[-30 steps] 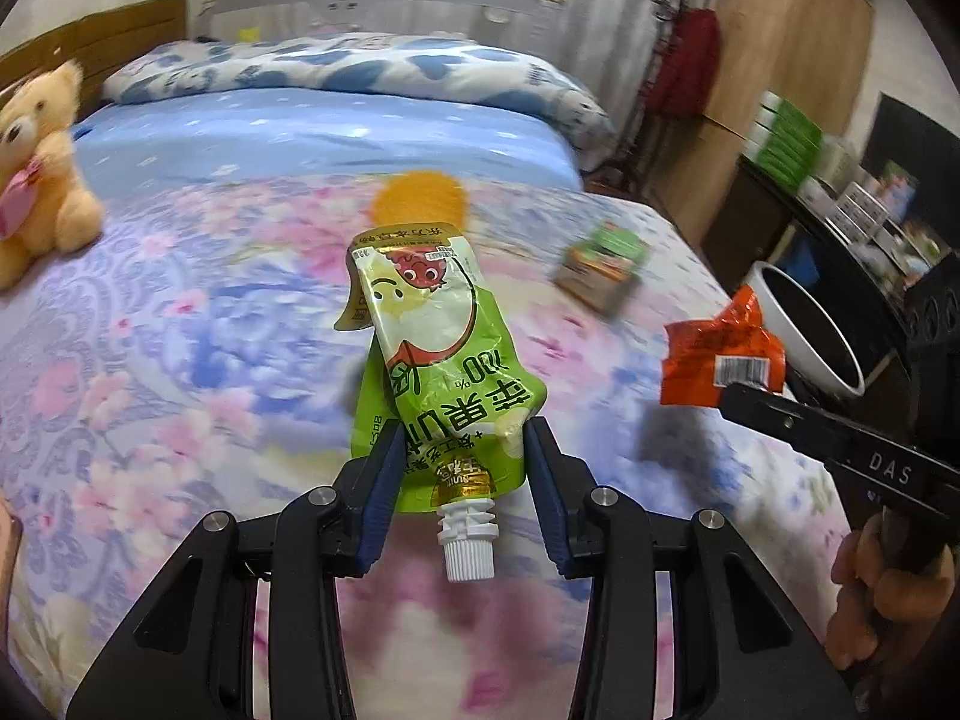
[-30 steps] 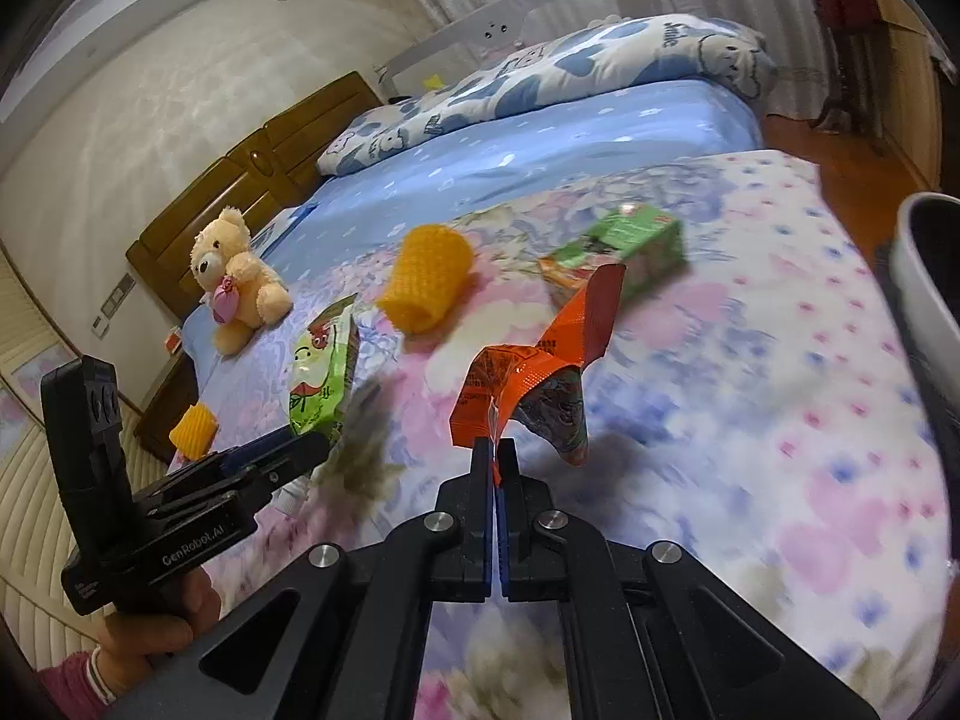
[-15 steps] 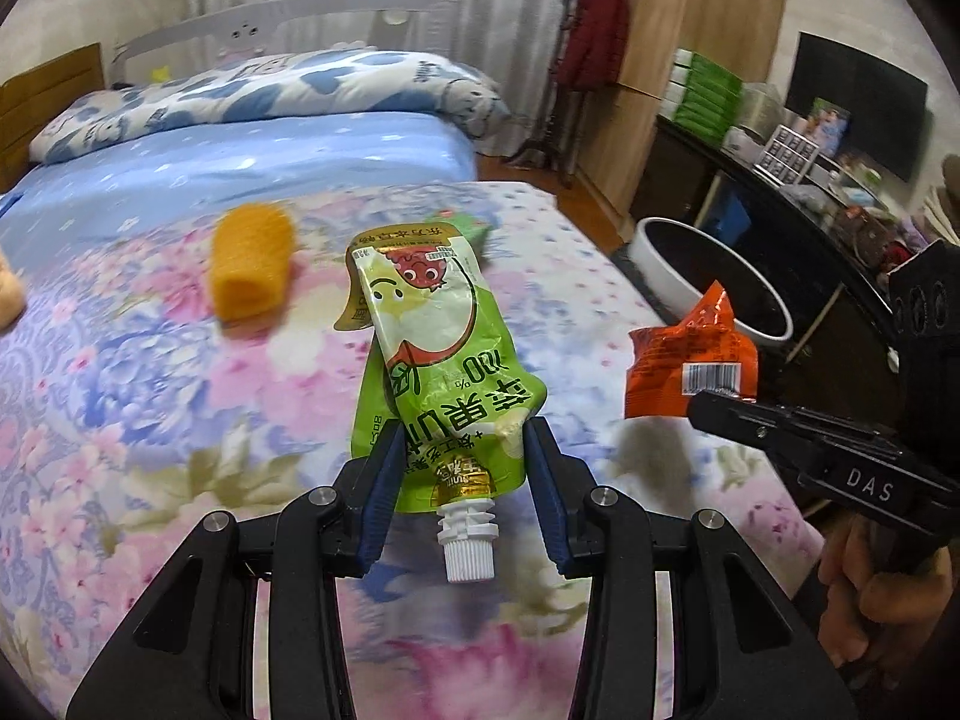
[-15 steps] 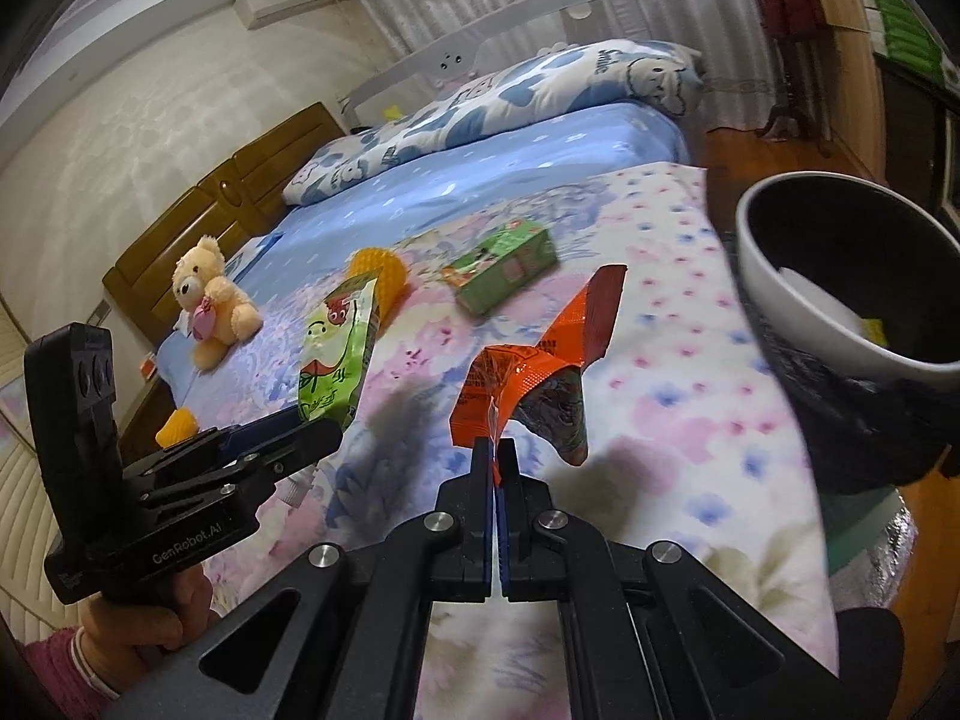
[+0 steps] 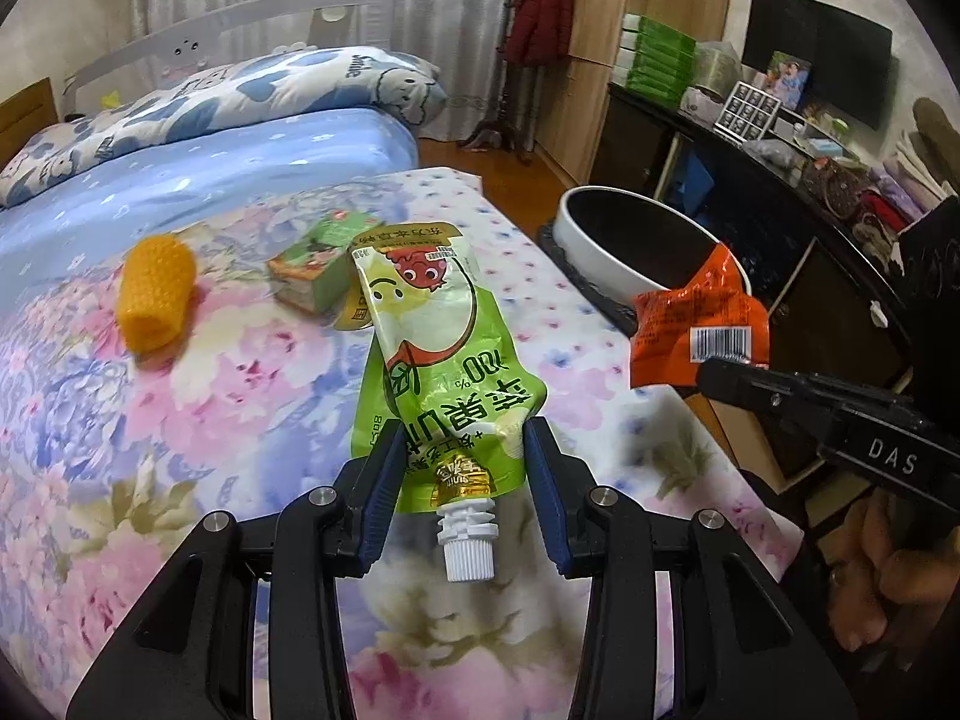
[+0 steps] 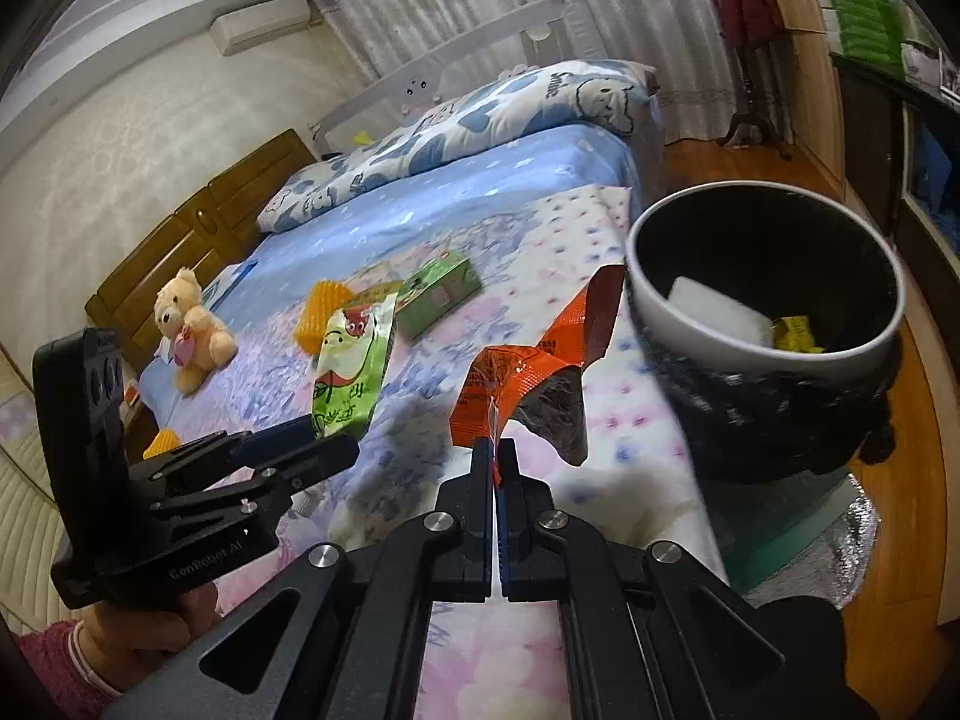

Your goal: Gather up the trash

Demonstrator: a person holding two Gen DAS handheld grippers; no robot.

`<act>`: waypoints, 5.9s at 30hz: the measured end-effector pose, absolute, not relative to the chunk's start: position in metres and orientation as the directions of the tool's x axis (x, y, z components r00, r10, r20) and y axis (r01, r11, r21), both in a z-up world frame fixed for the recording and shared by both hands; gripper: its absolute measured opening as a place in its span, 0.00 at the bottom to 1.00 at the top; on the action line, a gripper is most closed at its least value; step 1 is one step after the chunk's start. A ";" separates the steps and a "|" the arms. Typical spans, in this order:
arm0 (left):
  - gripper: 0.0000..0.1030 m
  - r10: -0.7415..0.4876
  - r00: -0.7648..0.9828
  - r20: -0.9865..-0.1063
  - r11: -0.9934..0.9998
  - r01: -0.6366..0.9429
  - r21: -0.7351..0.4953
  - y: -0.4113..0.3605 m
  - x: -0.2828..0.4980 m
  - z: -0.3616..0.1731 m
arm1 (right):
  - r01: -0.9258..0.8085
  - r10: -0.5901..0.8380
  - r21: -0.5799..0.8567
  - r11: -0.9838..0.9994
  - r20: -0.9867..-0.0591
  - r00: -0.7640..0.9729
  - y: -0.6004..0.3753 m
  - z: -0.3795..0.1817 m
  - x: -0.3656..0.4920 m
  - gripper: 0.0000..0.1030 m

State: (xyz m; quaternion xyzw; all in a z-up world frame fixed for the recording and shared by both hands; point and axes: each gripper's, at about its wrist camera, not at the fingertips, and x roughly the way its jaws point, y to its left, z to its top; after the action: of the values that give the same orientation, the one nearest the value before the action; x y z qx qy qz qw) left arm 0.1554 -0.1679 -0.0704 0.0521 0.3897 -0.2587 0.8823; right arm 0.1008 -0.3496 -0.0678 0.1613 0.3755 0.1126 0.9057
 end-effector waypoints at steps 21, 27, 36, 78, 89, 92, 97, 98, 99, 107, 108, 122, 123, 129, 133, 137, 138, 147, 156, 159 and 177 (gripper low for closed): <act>0.38 -0.459 0.534 -0.710 0.811 0.578 -0.091 -0.226 0.161 -0.060 | -0.008 0.246 0.353 0.936 -0.636 0.731 -0.404 -0.058 0.094 0.01; 0.38 -0.463 0.531 -0.710 0.803 0.590 -0.083 -0.240 0.162 -0.058 | 0.013 0.223 0.345 0.939 -0.636 0.739 -0.415 -0.055 0.095 0.01; 0.38 -0.474 0.527 -0.706 0.792 0.606 -0.079 -0.259 0.166 -0.054 | 0.030 0.202 0.333 0.942 -0.638 0.743 -0.428 -0.051 0.102 0.01; 0.38 -0.485 0.498 -0.719 0.752 0.657 -0.052 -0.332 0.210 -0.048 | 0.089 0.175 0.339 0.937 -0.671 0.720 -0.481 -0.051 0.141 0.01; 0.38 -0.479 0.490 -0.728 0.752 0.657 -0.053 -0.342 0.218 -0.049 | 0.091 0.180 0.343 0.935 -0.680 0.711 -0.485 -0.053 0.148 0.01; 0.38 -0.480 0.483 -0.732 0.749 0.660 -0.055 -0.345 0.220 -0.049 | 0.092 0.185 0.347 0.933 -0.683 0.706 -0.488 -0.054 0.151 0.01; 0.39 -0.482 0.469 -0.740 0.741 0.669 -0.059 -0.352 0.225 -0.050 | 0.096 0.187 0.347 0.933 -0.695 0.695 -0.492 -0.057 0.158 0.01; 0.40 -0.484 0.464 -0.742 0.738 0.673 -0.061 -0.353 0.226 -0.050 | 0.098 0.187 0.346 0.933 -0.698 0.692 -0.493 -0.058 0.159 0.01; 0.40 -0.483 0.461 -0.744 0.735 0.675 -0.059 -0.355 0.227 -0.050 | 0.101 0.186 0.347 0.933 -0.702 0.687 -0.494 -0.059 0.161 0.01; 0.55 -0.474 0.463 -0.749 0.738 0.672 -0.052 -0.356 0.228 -0.051 | 0.166 0.183 0.387 0.907 -0.718 0.672 -0.511 -0.067 0.165 0.09; 0.60 -0.476 0.462 -0.749 0.738 0.672 -0.055 -0.355 0.228 -0.051 | 0.175 0.180 0.391 0.904 -0.717 0.673 -0.513 -0.067 0.165 0.13; 0.62 -0.474 0.520 -0.711 0.803 0.586 -0.107 -0.285 0.203 -0.057 | 0.170 0.194 0.453 0.875 -0.651 0.734 -0.490 -0.049 0.141 0.75; 0.62 -0.469 0.528 -0.708 0.811 0.574 -0.110 -0.275 0.201 -0.057 | 0.166 0.198 0.455 0.875 -0.649 0.735 -0.488 -0.048 0.141 0.76; 0.67 -0.429 0.569 -0.702 0.859 0.497 -0.123 -0.223 0.196 -0.062 | 0.115 0.218 0.434 0.893 -0.643 0.734 -0.449 -0.046 0.141 0.87; 0.67 -0.394 0.586 -0.708 0.889 0.437 -0.133 -0.189 0.195 -0.069 | 0.074 0.241 0.417 0.906 -0.651 0.720 -0.422 -0.048 0.146 0.91; 0.67 -0.359 0.606 -0.710 0.914 0.382 -0.137 -0.156 0.196 -0.074 | 0.032 0.264 0.399 0.916 -0.663 0.701 -0.395 -0.053 0.153 0.92; 0.67 -0.348 0.612 -0.711 0.921 0.366 -0.135 -0.148 0.196 -0.075 | 0.027 0.267 0.397 0.917 -0.663 0.699 -0.390 -0.054 0.152 0.92; 0.68 -0.264 0.644 -0.718 0.961 0.243 -0.136 -0.087 0.197 -0.083 | -0.023 0.304 0.396 0.918 -0.664 0.683 -0.341 -0.063 0.160 0.92; 0.68 -0.204 0.646 -0.736 0.978 0.159 -0.132 -0.045 0.208 -0.094 | -0.061 0.345 0.408 0.911 -0.674 0.653 -0.303 -0.077 0.178 0.92; 0.68 -0.200 0.641 -0.741 0.980 0.142 -0.141 -0.037 0.214 -0.096 | -0.068 0.350 0.406 0.911 -0.678 0.647 -0.292 -0.082 0.186 0.92; 0.68 -0.194 0.636 -0.747 0.981 0.110 -0.161 -0.006 0.289 -0.094 | -0.042 0.362 0.423 0.905 -0.715 0.598 -0.250 -0.102 0.266 0.91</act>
State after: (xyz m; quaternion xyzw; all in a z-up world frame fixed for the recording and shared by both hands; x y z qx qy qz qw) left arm 0.2892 -0.0056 -0.0944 -0.0499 0.4184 -0.0842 0.9030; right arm 0.2661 -0.2502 -0.1016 0.1846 0.4333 0.1158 0.8745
